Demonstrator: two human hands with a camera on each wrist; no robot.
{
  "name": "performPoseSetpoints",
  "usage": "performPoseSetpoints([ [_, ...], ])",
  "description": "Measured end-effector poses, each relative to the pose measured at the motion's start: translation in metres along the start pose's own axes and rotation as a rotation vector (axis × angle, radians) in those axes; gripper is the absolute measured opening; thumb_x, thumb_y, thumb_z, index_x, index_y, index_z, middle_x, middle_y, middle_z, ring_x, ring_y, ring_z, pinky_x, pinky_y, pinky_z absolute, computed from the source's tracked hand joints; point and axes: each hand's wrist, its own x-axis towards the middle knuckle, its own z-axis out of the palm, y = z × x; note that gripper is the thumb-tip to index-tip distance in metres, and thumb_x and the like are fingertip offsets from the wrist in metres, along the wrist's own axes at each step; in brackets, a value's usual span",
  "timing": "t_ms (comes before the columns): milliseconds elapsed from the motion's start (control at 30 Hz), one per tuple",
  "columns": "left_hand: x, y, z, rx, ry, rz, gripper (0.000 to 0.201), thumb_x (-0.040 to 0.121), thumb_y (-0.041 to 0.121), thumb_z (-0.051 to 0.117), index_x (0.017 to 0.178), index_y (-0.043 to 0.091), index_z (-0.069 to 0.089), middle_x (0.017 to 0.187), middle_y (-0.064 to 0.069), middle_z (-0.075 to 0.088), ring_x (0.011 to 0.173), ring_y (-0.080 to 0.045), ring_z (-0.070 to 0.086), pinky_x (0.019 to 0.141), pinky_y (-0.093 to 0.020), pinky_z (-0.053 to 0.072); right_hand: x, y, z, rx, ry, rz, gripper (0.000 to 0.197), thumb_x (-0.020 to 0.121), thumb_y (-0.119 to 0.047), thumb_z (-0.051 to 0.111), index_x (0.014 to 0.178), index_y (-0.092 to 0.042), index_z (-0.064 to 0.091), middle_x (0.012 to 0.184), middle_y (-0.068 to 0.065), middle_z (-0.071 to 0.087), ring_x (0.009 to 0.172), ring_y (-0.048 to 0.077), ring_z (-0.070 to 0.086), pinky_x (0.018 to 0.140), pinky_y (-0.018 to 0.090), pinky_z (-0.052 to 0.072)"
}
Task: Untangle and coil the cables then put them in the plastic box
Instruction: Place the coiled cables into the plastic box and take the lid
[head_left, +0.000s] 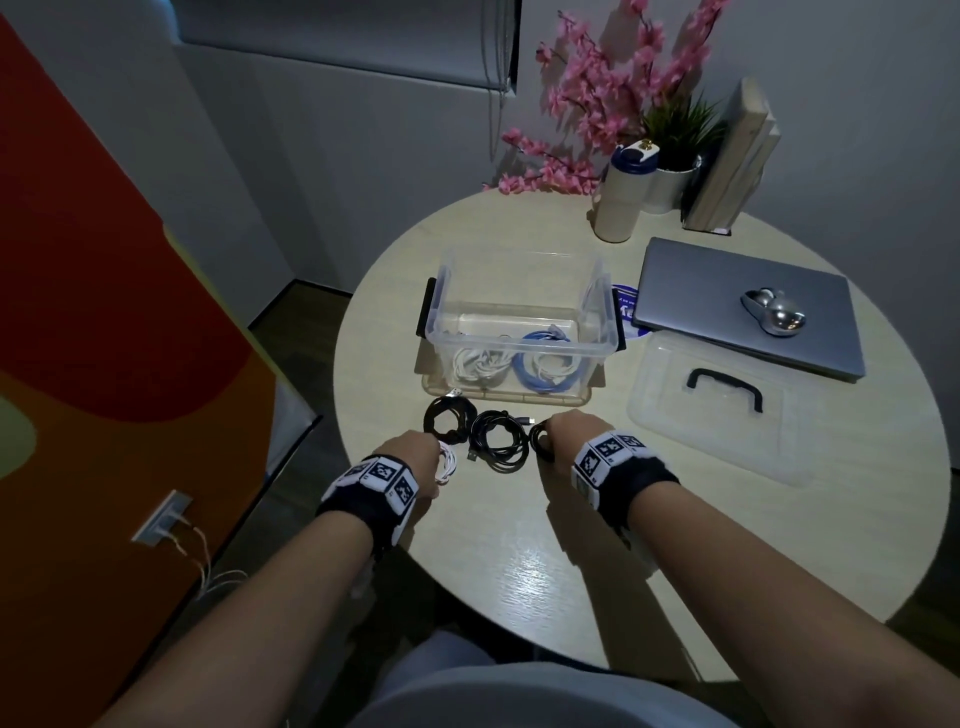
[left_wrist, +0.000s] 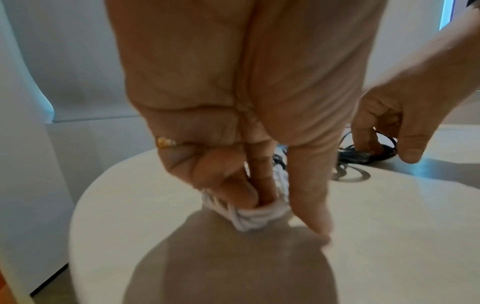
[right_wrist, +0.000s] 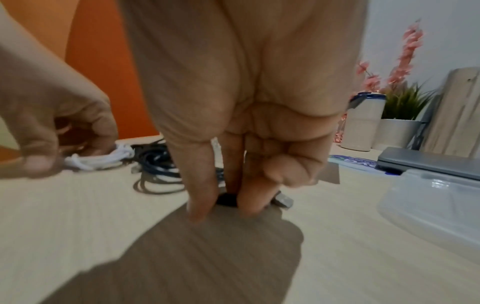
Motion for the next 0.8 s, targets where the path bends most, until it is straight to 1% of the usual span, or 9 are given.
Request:
performPoseSetpoints([
  [67, 0.001, 0.0, 0.003, 0.011, 0.003, 0.019, 0.027, 0.082, 0.026, 0.068, 0.105, 0.01, 0.066, 0.106, -0.008, 0.068, 0.096, -0.026, 0.064, 0.077, -0.03, 0.049, -0.011, -0.004, -0.005, -0.015, 0.008, -0.012, 0.013, 0.075, -0.016, 0.071, 0.082, -0.009, 0.062, 0.07, 0.005, 0.06, 0.061, 0.025, 0.061, 0.055, 0.028, 0.049],
  [167, -0.003, 0.001, -0.006, 0.016, -0.024, 0.072, 0.024, 0.088, 0.024, 0.059, 0.109, 0.013, 0.063, 0.11, -0.007, 0.066, 0.099, -0.027, 0.061, 0.077, -0.028, 0.044, 0.038, 0.014, 0.015, 0.052, 0.061, 0.002, 0.019, 0.072, -0.025, 0.073, 0.08, -0.012, 0.062, 0.067, 0.002, 0.057, 0.057, 0.022, 0.059, 0.063, 0.034, 0.057],
  [233, -0.009, 0.001, -0.021, -0.018, -0.02, 0.094, 0.018, 0.089, 0.024, 0.058, 0.101, 0.012, 0.063, 0.103, -0.008, 0.064, 0.09, -0.026, 0.058, 0.074, -0.027, 0.041, 0.04, 0.015, 0.008, 0.037, 0.06, -0.051, 0.028, 0.074, -0.032, 0.073, 0.095, -0.014, 0.067, 0.081, 0.001, 0.064, 0.067, 0.02, 0.06, 0.074, 0.031, 0.052],
  [367, -0.025, -0.002, -0.066, -0.203, 0.019, 0.117, 0.014, 0.087, 0.02, 0.06, 0.096, 0.009, 0.064, 0.092, -0.006, 0.066, 0.081, -0.02, 0.06, 0.071, -0.03, 0.045, -0.039, 0.001, -0.054, 0.135, 0.089, -0.152, 0.039, 0.092, -0.016, 0.057, 0.129, -0.008, 0.054, 0.117, 0.016, 0.064, 0.101, 0.027, 0.062, 0.087, 0.034, 0.048],
  [433, -0.033, -0.003, -0.093, -0.345, 0.018, 0.155, 0.006, 0.088, 0.018, 0.062, 0.089, 0.012, 0.063, 0.082, -0.003, 0.066, 0.068, -0.013, 0.058, 0.06, -0.024, 0.044, -0.059, 0.003, -0.079, 0.254, 0.118, -0.183, 0.028, 0.09, -0.014, 0.059, 0.116, -0.003, 0.062, 0.11, 0.015, 0.068, 0.092, 0.025, 0.066, 0.086, 0.034, 0.051],
  [500, -0.041, -0.002, -0.119, -0.455, 0.046, 0.205, 0.005, 0.089, 0.019, 0.062, 0.088, 0.014, 0.062, 0.078, 0.0, 0.066, 0.062, -0.009, 0.057, 0.053, -0.021, 0.041, -0.073, 0.011, -0.099, 0.348, 0.176, -0.232, 0.011, 0.089, -0.014, 0.062, 0.095, -0.007, 0.068, 0.089, 0.007, 0.072, 0.071, 0.017, 0.064, 0.073, 0.029, 0.054],
  [667, -0.033, 0.009, -0.17, -0.554, 0.292, 0.309, 0.006, 0.089, 0.017, 0.063, 0.089, 0.012, 0.064, 0.074, -0.004, 0.068, 0.058, -0.013, 0.058, 0.053, -0.027, 0.049, -0.083, 0.032, -0.145, 0.519, 0.409, -0.262, 0.004, 0.087, -0.012, 0.063, 0.084, -0.012, 0.066, 0.068, -0.001, 0.064, 0.053, 0.009, 0.057, 0.046, 0.016, 0.043],
  [733, -0.017, 0.018, -0.178, -0.55, 0.393, 0.293, 0.003, 0.087, 0.016, 0.066, 0.087, 0.014, 0.065, 0.075, -0.007, 0.069, 0.057, -0.016, 0.06, 0.056, -0.032, 0.053, -0.075, 0.037, -0.153, 0.55, 0.478, -0.236, 0.007, 0.085, -0.01, 0.064, 0.08, -0.014, 0.063, 0.069, 0.001, 0.064, 0.054, 0.012, 0.058, 0.047, 0.018, 0.044],
  [800, 0.0, 0.029, -0.179, -0.458, 0.462, 0.26, 0.007, 0.086, 0.016, 0.066, 0.092, 0.012, 0.067, 0.081, -0.007, 0.068, 0.064, -0.017, 0.063, 0.056, -0.026, 0.051, -0.06, 0.038, -0.155, 0.55, 0.516, -0.199, 0.014, 0.082, -0.007, 0.065, 0.075, -0.017, 0.059, 0.068, 0.001, 0.064, 0.056, 0.016, 0.061, 0.052, 0.023, 0.047],
])
